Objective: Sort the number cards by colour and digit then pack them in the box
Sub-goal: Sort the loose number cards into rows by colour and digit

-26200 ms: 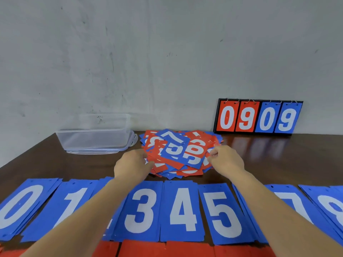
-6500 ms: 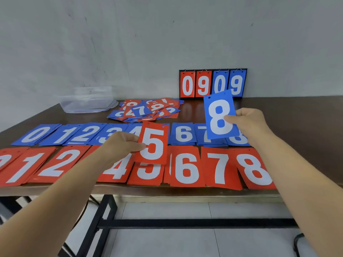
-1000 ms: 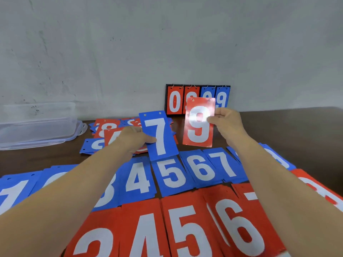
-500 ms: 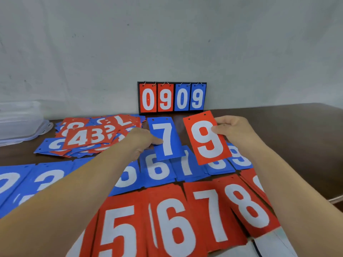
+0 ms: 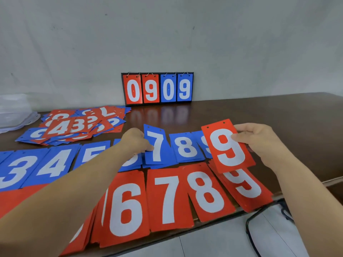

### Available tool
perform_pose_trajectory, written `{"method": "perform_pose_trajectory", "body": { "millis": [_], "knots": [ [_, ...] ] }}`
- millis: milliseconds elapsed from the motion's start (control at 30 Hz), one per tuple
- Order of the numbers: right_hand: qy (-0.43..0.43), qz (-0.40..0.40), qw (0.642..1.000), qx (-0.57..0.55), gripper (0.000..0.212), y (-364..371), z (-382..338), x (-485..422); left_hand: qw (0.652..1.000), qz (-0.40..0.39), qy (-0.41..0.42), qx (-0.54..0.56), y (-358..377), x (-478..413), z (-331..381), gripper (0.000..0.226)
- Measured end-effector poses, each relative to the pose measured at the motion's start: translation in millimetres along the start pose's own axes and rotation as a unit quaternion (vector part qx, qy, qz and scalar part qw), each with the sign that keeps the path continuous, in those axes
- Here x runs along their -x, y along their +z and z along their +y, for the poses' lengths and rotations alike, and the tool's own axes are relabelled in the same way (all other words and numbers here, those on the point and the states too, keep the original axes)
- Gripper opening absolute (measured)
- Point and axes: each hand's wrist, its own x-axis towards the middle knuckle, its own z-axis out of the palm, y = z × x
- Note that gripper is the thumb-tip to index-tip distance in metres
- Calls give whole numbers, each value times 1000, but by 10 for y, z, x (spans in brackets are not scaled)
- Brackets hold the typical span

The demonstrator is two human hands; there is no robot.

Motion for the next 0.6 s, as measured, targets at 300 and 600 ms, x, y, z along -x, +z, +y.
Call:
{"method": "perform_pose_trajectory", "body": {
  "millis": [300, 600],
  "knots": [
    [16, 0, 999, 45, 33, -331, 311, 174, 970, 81, 3, -230, 207, 172, 45, 36],
    [-5, 49, 985, 165, 35, -138, 747, 280, 958, 132, 17, -254, 252, 275, 5, 61]
  ]
}}
